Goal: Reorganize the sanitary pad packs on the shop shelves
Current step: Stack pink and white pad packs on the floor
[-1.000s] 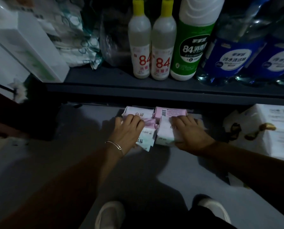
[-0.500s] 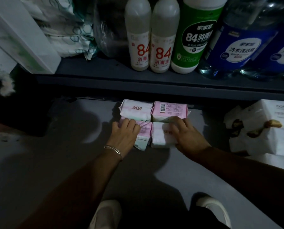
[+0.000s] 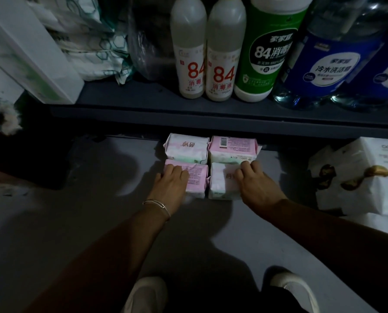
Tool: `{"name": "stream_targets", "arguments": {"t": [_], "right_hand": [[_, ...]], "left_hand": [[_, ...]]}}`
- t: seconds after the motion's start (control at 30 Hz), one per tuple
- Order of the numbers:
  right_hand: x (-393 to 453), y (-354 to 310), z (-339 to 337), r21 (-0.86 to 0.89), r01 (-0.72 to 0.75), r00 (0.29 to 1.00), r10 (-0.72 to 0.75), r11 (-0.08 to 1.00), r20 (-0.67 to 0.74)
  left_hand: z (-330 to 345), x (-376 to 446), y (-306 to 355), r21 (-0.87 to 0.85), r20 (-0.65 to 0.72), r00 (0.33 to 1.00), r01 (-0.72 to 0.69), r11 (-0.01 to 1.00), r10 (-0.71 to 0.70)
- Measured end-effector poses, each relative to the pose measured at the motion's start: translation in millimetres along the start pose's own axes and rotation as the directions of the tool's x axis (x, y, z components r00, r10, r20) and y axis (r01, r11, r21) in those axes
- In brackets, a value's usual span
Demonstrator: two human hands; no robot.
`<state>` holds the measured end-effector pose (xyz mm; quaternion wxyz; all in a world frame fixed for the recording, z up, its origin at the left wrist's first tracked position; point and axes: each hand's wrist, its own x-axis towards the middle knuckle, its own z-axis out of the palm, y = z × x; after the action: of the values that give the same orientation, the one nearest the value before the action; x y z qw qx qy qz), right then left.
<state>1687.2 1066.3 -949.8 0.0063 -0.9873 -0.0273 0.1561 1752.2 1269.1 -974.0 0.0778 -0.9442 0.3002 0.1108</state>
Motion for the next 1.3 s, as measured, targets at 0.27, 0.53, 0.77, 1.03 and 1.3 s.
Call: {"name": "stream_targets", "arguments": {"t": [0.27,0.53,0.77,1.03,1.3], "right_hand": [[-12,11,-60,-0.058,0.044,0.998,-0.041,0.997,0.057],[-37,2,-195,-0.008,0.086,0.966,-0.085,0.996,-0.245],[-73,-13,-344,0.029,0.066,0.860,-0.042,0.997,-0.509],[-60,-17,-440,0.202,0.099,0.742,0.063,0.974,-0.667],[6,-23,-492,0.470,0.042,0.855,0.212,0.882,-0.474]], "left_hand": [[-64,-9,-7,0.031,0.083,0.995,-0.062,0.998,0.059],[-214,-21,-16,-0.160,-0.111,0.981,-0.177,0.971,0.160],[-361,-48,-37,-0.266,-0.423,0.894,-0.276,0.924,0.145],[-463,-49,-73,-0.281,-0.645,0.764,-0.259,0.924,0.018],[-495,-4,-123,-0.256,-0.675,0.713,0.013,0.967,-0.189]]}}
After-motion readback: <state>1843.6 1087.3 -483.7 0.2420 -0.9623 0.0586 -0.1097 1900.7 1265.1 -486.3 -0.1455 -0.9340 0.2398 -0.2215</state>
